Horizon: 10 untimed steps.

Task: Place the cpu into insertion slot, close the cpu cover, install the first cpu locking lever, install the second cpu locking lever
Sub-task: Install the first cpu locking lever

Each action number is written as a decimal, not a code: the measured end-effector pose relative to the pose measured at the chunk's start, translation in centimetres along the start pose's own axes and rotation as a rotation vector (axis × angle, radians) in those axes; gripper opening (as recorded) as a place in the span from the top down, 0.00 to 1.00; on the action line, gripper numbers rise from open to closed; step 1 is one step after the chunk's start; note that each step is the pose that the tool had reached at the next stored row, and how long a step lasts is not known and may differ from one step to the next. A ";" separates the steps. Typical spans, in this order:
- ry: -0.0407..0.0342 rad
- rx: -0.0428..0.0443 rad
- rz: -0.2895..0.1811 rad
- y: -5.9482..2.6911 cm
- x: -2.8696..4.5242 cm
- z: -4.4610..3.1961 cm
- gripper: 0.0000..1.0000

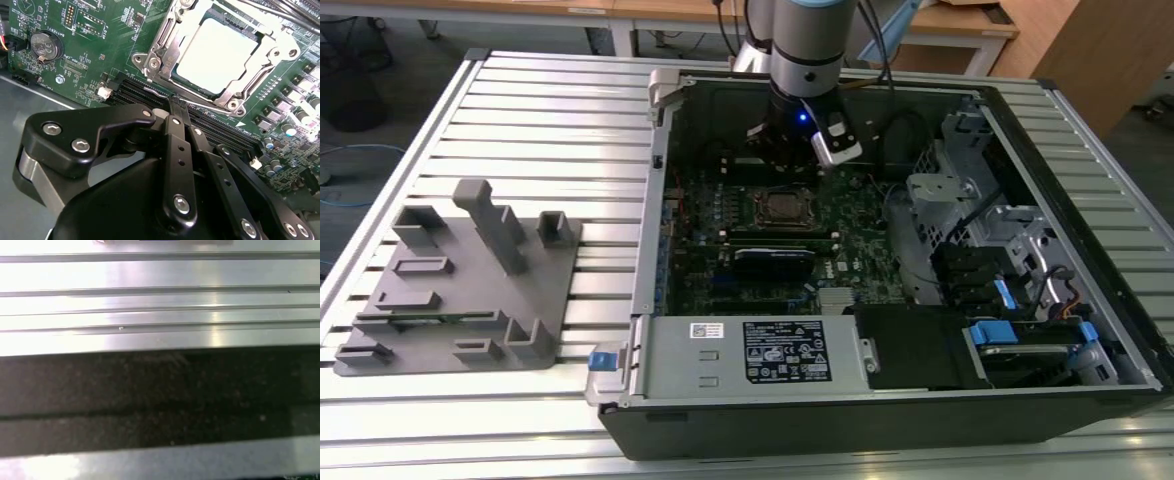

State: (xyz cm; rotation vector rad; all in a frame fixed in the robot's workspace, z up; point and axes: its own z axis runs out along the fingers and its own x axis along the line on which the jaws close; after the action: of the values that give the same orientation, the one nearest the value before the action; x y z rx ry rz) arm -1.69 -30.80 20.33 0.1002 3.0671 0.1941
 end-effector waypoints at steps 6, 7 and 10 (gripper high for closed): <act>-0.0001 -0.0020 0.000 0.00 0.01 -0.01 0.89; -0.0002 -0.0023 0.000 0.00 0.01 -0.01 0.89; -0.0012 -0.0026 0.000 -0.06 0.02 -0.02 0.89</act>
State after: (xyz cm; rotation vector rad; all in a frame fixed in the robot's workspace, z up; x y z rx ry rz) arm -1.71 -30.87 20.34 0.1004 3.0656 0.1980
